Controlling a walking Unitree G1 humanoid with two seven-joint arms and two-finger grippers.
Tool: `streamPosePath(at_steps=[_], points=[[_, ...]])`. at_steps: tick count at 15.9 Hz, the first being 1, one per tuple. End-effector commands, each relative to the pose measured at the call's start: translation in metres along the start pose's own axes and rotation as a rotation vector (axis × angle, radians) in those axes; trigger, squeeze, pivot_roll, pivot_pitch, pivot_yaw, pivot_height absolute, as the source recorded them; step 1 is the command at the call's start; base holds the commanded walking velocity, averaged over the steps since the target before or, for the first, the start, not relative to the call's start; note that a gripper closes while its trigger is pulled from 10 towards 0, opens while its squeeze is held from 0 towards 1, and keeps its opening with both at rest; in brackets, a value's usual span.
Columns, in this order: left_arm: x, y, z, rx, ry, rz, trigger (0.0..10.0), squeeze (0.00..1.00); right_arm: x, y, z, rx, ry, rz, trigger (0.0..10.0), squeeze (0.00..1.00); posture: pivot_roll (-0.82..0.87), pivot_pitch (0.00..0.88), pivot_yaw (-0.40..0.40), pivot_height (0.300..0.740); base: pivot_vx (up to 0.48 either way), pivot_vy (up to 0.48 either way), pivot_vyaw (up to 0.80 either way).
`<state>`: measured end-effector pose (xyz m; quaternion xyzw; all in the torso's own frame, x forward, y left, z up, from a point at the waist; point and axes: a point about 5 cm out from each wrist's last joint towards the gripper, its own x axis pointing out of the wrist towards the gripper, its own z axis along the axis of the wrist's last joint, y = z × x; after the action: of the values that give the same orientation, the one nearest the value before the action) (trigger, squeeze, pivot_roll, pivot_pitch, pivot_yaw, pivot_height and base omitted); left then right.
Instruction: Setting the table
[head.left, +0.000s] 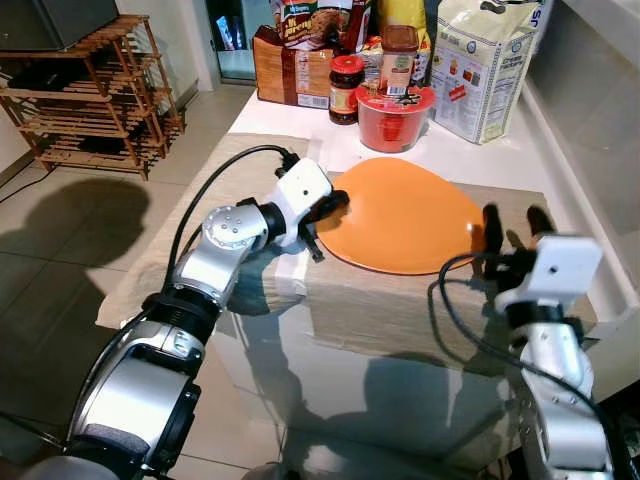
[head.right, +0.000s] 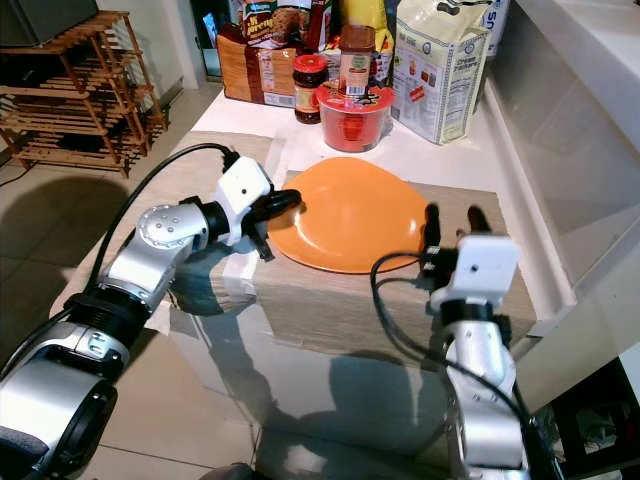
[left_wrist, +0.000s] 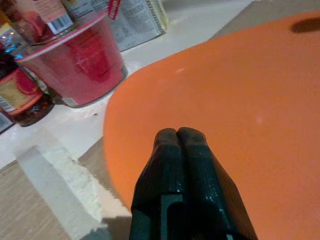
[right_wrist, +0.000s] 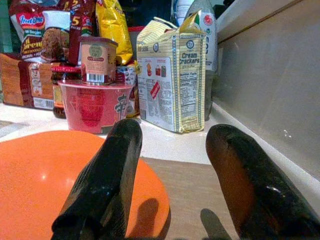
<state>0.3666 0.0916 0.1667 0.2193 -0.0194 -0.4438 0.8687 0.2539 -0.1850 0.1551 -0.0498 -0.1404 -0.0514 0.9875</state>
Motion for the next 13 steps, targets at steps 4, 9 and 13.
streamPosePath(at_steps=[4,9,13], points=[[0.001,-0.004,-0.012,0.007,0.075,-0.038,10.0,0.00,0.003,-0.004,0.004,0.048,0.018,-0.007,10.0,0.00,-0.06,0.000,0.044,0.722,0.000,0.000,0.00],[-0.002,-0.011,-0.027,-0.009,0.115,-0.084,10.0,0.00,0.013,-0.005,0.004,0.221,0.071,-0.001,10.0,0.00,-0.06,0.000,0.041,0.722,0.000,0.000,0.00],[-0.008,-0.022,-0.039,-0.037,0.089,-0.127,10.0,0.00,0.015,-0.004,-0.003,0.414,0.151,-0.012,10.0,0.00,-0.06,0.000,0.039,0.722,0.000,0.000,0.00]])
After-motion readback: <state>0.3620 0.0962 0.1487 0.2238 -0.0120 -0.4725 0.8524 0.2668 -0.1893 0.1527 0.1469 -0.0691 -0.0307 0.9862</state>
